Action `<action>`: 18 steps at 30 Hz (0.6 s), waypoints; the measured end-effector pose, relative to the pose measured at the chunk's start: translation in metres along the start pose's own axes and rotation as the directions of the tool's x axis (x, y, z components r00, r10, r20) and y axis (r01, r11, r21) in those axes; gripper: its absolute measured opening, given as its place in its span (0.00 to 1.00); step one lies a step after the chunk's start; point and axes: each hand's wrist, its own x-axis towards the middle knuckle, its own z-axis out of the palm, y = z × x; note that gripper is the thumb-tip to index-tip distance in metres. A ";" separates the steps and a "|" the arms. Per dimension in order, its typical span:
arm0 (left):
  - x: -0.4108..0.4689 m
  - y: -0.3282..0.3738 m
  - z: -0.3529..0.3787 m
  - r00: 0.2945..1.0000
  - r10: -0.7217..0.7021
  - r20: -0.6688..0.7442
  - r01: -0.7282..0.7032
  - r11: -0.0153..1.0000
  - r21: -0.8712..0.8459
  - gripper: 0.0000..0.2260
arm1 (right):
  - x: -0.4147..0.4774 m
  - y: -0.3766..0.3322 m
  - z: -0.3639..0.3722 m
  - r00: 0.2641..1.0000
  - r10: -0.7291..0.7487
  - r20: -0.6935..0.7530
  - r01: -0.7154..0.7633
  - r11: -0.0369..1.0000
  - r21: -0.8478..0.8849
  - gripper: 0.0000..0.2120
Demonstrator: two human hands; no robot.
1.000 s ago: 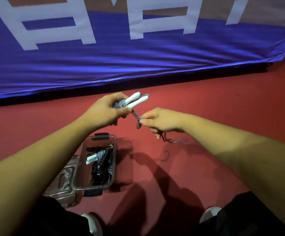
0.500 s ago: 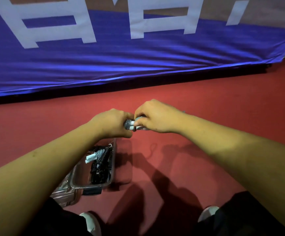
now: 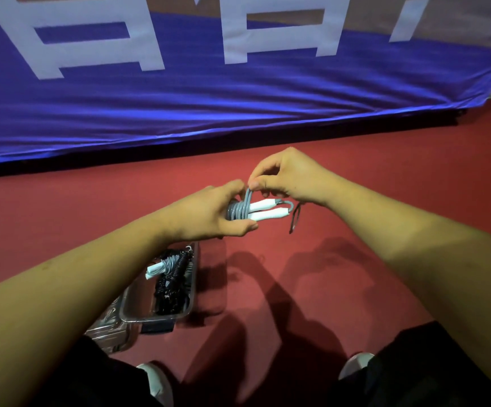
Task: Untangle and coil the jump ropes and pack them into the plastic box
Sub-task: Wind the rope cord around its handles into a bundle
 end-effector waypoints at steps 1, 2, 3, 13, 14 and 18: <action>0.000 0.000 0.000 0.999 -0.001 -0.032 -0.001 0.997 -0.074 0.16 | 0.000 0.004 0.002 1.000 0.001 -0.014 -0.001 1.000 -0.007 0.04; -0.001 0.000 -0.002 0.998 -0.008 -0.055 -0.001 0.987 -0.161 0.18 | 0.000 0.007 0.004 1.000 0.014 -0.025 -0.014 1.000 -0.011 0.04; -0.003 0.000 -0.004 0.997 -0.015 -0.070 -0.003 0.967 -0.255 0.21 | 0.000 0.012 0.007 0.999 0.030 -0.032 -0.031 0.999 -0.016 0.06; 0.002 -0.024 -0.031 0.913 -0.253 -0.321 0.135 0.928 -0.348 0.07 | -0.001 0.021 0.046 0.945 0.323 0.046 -0.319 0.885 0.340 0.22; 0.002 -0.031 -0.034 0.897 -0.285 -0.337 0.172 0.929 -0.328 0.05 | -0.001 0.021 0.049 0.933 0.350 0.079 -0.352 0.852 0.388 0.22; 0.000 -0.065 -0.035 0.865 -0.388 -0.318 0.327 0.917 -0.228 0.10 | -0.003 0.016 0.062 0.894 0.412 0.175 -0.448 0.814 0.371 0.16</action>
